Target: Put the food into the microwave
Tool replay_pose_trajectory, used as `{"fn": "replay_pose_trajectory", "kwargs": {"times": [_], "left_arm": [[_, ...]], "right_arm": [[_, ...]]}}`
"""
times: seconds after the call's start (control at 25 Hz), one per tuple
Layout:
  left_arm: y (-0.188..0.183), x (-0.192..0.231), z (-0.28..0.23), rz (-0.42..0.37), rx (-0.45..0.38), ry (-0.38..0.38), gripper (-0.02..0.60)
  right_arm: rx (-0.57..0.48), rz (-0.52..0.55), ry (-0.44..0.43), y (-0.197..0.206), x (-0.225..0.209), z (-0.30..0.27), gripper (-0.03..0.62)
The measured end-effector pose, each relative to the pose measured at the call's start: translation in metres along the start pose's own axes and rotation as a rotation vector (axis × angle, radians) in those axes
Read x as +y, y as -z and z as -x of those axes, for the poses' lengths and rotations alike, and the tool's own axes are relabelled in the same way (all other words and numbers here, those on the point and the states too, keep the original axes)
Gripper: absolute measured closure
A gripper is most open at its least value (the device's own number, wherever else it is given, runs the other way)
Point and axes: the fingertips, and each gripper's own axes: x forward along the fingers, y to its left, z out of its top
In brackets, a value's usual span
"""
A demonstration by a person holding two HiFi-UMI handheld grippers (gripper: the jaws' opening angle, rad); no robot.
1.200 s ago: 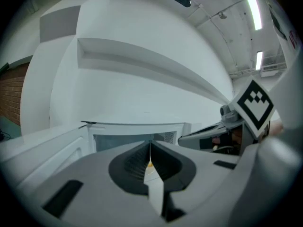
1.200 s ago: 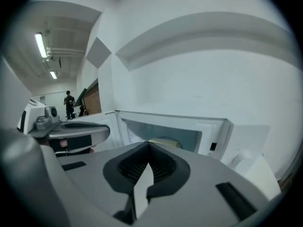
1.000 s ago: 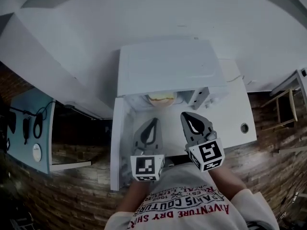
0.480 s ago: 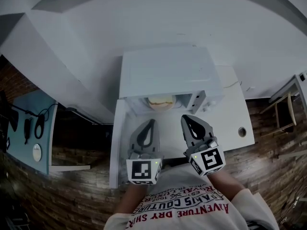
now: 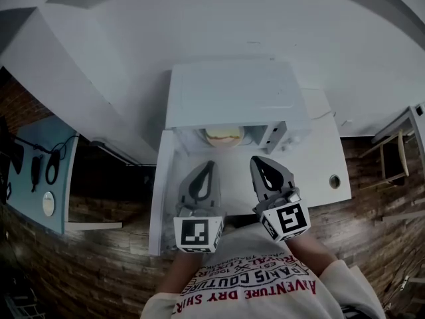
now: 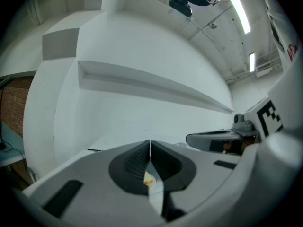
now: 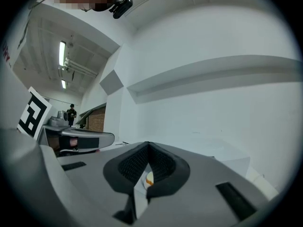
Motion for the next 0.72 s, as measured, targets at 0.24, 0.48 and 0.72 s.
{"fn": "replay_pose_trajectory", "kwargs": {"times": [0.24,0.48,0.72], "left_arm": [[-0.002,-0.002,-0.002,-0.001,-0.004,-0.003,0.572],[0.000,-0.002,-0.002,0.009,0.003,-0.010,0.572],[0.007,-0.002,-0.004,0.018,0.011,-0.006,0.572]], "right_arm": [[0.023,-0.014,0.007,0.006,-0.005,0.000,0.583],[0.030,-0.061,0.016,0.008,-0.011,0.002,0.583],[0.049,-0.098,0.022,0.017,-0.014,0.002,0.583]]}}
